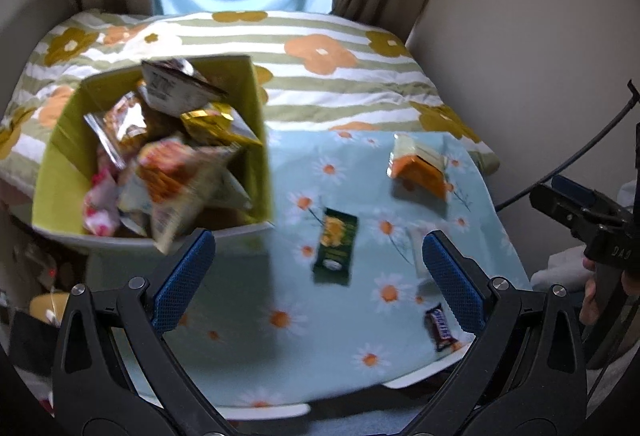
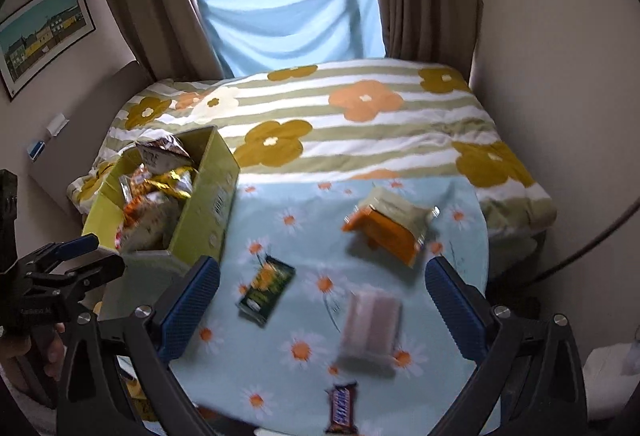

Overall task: Organize snacks
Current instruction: 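Move both open tools back to the remaining snacks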

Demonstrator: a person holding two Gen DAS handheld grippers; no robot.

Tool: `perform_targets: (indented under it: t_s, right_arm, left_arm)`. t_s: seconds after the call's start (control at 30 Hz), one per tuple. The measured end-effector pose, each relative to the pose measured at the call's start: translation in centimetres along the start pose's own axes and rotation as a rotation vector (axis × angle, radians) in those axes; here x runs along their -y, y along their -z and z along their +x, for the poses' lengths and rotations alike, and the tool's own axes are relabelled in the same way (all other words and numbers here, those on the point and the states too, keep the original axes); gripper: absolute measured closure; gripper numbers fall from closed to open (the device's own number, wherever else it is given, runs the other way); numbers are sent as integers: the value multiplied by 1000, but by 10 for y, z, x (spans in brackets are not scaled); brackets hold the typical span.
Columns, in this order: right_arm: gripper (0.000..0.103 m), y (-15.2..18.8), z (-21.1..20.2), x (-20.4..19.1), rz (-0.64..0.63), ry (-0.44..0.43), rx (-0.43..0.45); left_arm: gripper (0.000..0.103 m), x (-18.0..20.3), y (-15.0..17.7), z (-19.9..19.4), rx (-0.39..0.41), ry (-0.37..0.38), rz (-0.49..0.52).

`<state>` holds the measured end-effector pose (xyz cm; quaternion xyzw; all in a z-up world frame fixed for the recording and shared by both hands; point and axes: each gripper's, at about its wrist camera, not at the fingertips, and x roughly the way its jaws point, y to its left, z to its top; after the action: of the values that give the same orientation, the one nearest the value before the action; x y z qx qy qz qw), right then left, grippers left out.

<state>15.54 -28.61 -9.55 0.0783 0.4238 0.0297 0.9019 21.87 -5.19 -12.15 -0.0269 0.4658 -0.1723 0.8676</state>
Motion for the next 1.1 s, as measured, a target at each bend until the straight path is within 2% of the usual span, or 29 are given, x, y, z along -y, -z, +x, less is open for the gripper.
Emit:
perform_targets:
  t_s: [0.1,0.2,0.5,0.67,0.83,1.03,1.1]
  right_arm:
    - [1,13,3,25,11,-15,-23]
    - [1,21,10,43,14,-28,-49]
    - [1,37,47,71,13,-42,-135]
    - [1,49,73,78,15,-29,-159]
    - [1,65,98,87,42,-15,-190]
    - [1,76,112,92,61,-6,-210]
    - [1,76,114,92,64,-6,-211]
  left_arm:
    - [0,24,19,8,-12,-10,-16]
    - [0,48,40,23,-59,-11,-34]
    - [2,116,120,97,-246,71,-87]
    - [25,139,148,138,-325,72,-70]
    - [37,145,165,161,-325,39,-56]
    - [38,159,171,166,-283,22,9]
    - [45,164,172,167,-276,-5,36]
